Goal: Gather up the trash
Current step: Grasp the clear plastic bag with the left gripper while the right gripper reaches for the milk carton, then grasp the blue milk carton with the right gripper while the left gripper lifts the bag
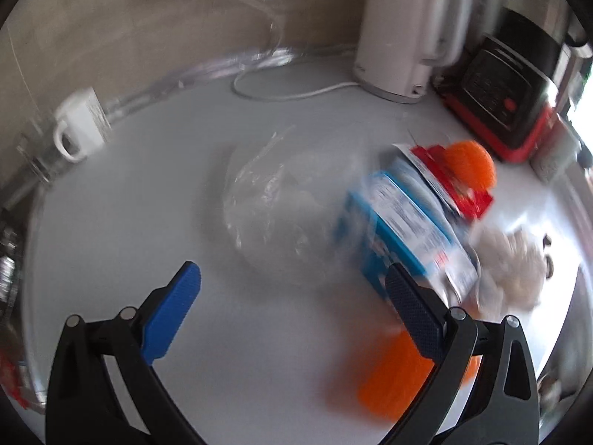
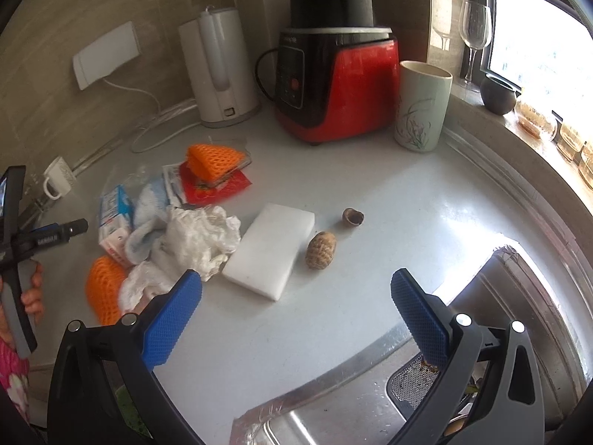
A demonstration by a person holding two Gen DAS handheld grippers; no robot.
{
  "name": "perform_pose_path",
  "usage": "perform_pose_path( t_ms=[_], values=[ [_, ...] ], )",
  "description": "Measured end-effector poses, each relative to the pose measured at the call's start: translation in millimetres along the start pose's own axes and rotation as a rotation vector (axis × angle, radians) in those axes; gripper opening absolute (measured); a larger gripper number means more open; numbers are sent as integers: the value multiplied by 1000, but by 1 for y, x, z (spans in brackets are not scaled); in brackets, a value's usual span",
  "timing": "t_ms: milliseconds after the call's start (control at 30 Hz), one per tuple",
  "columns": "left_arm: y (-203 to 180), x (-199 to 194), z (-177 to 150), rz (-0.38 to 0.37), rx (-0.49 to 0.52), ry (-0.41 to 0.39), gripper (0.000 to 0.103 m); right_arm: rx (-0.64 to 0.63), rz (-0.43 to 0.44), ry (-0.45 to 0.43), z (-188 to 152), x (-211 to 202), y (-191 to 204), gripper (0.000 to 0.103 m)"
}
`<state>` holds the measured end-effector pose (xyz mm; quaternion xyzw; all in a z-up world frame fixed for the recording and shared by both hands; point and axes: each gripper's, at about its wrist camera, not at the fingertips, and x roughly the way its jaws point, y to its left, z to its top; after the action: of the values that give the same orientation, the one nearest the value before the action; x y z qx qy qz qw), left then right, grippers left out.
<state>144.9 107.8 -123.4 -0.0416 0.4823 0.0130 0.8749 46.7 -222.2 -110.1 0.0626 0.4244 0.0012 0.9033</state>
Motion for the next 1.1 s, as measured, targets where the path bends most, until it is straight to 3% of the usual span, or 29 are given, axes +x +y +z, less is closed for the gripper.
perform_pose_path(
  t_ms=[133,233,300,400,500,533,567,667,767,967,1100],
  values=[
    [17,19,38,-79,-132,56,95,18,5,4,9,12,2,101],
    [17,32,62,-95,-204,102,95,15,17,0,15,20,8,101],
    [10,40,74,-71,-215,110,95,-1,17,6,19,27,14,101],
    [-5,63,92,21,-203,134,95,-23,16,14,21,34,22,101],
    [-11,78,98,39,-191,175,95,-41,23,19,22,39,27,101],
    [-15,84,99,47,-183,186,88,-42,27,17,22,39,28,101],
    [-16,87,99,53,-178,197,72,-42,36,16,23,40,29,101],
    [-14,97,94,52,-184,258,40,-42,76,12,23,39,33,101],
    [-5,99,90,55,-210,263,14,-60,116,8,25,39,43,101],
    [20,77,87,23,-273,213,6,-130,250,12,37,45,84,101],
    [32,35,80,28,-279,138,6,-222,364,27,51,60,134,101]
  ],
)
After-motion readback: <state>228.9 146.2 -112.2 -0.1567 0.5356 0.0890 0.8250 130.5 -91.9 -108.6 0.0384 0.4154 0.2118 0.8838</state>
